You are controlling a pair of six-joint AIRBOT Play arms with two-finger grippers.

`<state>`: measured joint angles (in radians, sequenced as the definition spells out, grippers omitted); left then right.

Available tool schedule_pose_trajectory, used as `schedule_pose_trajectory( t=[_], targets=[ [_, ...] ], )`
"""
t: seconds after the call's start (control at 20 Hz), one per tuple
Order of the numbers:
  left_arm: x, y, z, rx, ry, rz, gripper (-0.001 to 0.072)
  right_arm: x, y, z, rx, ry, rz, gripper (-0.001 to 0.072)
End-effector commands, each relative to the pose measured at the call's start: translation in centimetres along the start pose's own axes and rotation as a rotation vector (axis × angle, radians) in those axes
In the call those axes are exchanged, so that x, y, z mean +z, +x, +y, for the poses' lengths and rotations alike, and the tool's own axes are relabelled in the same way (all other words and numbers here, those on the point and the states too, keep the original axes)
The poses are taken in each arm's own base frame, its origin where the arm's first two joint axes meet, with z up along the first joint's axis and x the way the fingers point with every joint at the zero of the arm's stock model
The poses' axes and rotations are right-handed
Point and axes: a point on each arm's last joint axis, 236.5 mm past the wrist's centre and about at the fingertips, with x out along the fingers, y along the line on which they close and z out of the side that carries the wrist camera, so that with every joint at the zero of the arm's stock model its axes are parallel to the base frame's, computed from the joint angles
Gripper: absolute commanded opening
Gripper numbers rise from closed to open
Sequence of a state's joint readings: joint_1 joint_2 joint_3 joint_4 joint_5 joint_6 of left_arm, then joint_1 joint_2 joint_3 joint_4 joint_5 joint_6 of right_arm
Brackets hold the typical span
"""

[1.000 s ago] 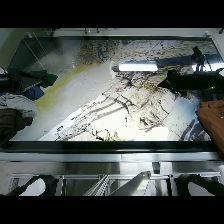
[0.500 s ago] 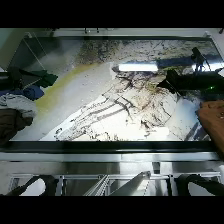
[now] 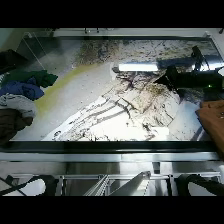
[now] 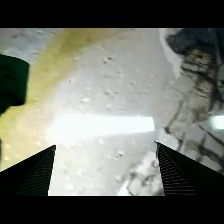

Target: Fold the shirts.

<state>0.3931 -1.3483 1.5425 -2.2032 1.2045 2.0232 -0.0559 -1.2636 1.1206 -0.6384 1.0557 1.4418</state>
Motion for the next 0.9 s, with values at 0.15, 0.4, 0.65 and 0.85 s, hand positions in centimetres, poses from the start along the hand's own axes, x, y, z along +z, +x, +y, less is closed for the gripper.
schedule_pose_trajectory(
  t=[0.15,0.4,0.65,0.85],
  targets=[
    [2.9,4.4,10.4,0.260,0.039,0.062,0.0715,0.1,0.1,0.2,0.006,-0.004,-0.003,0.0022],
    [0.4,12.7,16.7,0.286,0.009,0.140,0.0715,0.0,0.1,0.2,0.007,-0.004,-0.002,0.0022],
    [-2.2,20.2,18.1,0.270,0.009,0.164,0.0715,0.0,0.1,0.2,0.006,-0.004,-0.001,0.0022],
    [-3.7,23.0,17.8,0.259,0.018,0.186,0.0715,-0.2,0.5,0.0,0.004,-0.001,0.010,0.0022]
  ],
)
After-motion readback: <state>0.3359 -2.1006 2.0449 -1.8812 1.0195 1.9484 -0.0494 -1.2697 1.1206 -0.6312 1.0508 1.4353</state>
